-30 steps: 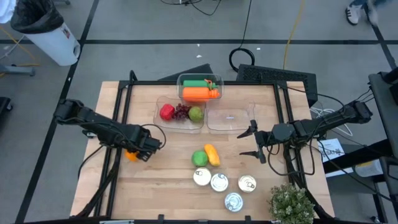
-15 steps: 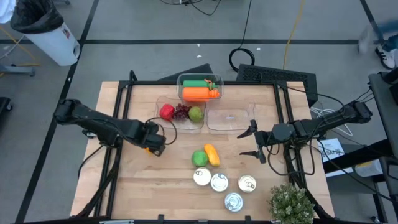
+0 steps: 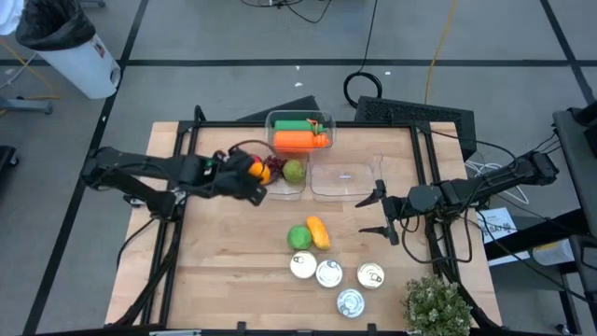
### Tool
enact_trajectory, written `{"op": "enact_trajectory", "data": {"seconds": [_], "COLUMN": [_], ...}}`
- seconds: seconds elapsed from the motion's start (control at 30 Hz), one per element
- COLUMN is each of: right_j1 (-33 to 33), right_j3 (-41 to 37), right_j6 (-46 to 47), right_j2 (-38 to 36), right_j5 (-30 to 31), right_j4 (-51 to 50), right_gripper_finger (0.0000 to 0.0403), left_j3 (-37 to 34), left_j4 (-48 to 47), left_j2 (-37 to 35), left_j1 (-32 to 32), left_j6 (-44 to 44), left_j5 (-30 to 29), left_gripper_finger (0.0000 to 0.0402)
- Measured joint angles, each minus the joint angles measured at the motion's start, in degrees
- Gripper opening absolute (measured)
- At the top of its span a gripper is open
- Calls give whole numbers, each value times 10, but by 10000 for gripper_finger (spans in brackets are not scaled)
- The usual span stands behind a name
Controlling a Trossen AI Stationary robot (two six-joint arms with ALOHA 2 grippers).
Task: Pick & Place Food Item
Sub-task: Put the tangerine into the bottom left transparent bin, then put the yellow mango into the bottom left transparent bin
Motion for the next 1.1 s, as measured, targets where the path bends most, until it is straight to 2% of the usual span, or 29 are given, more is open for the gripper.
{"op": "enact_trajectory", "data": {"seconds": [0.13, 0.23, 0.47, 0.6, 0.7, 0.93, 1.1], "right_j1": [0, 0, 0, 0, 0, 0, 0], "right_j3": [0, 0, 0, 0, 0, 0, 0], "right_j6": [0, 0, -1, -2, -2, -5, -5], "right_j2": [0, 0, 0, 0, 0, 0, 0], "right_j5": [0, 0, 0, 0, 0, 0, 0], "right_j4": [0, 0, 0, -1, -1, -4, -5], "right_gripper_finger": [320, 320, 320, 320, 320, 320, 320], "left_j3": [0, 0, 0, 0, 0, 0, 0], "left_j4": [37, 51, 57, 64, 66, 81, 86], "left_j2": [38, 72, 172, 214, 222, 203, 201], "left_j1": [37, 62, 106, 128, 139, 141, 141], "left_j6": [56, 82, 109, 117, 121, 121, 121], "left_j5": [10, 42, 68, 113, 143, 143, 155], "left_gripper_finger": [210, 208, 213, 214, 215, 218, 258]}}
